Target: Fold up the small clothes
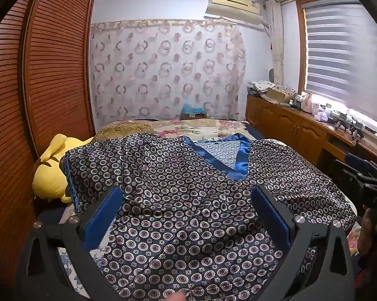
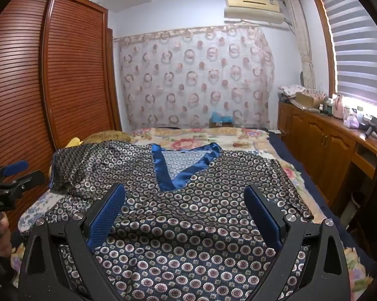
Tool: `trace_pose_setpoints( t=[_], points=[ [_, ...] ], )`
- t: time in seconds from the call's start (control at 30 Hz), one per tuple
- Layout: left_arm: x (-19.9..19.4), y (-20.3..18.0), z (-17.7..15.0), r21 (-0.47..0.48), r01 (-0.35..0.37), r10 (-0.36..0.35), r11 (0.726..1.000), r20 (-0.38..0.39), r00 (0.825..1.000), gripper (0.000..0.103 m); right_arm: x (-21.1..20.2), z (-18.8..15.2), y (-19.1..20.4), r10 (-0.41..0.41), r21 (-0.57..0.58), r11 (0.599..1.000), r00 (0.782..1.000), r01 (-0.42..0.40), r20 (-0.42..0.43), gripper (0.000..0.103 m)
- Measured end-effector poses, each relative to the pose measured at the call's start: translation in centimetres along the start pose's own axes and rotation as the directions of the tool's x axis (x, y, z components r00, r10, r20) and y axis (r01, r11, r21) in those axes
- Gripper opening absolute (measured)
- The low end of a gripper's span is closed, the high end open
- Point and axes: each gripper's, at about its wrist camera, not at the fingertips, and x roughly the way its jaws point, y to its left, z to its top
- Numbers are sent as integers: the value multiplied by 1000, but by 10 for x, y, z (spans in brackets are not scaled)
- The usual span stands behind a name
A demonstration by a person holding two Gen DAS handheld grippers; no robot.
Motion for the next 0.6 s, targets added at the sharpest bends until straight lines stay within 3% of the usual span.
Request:
trace_pose_setpoints(
  t=[0.6],
  points=[
    [0,2,1,4,-2,2,1000,1,1000,103,0,0,1,1,0,1000,1000,-1,6,97]
  ],
)
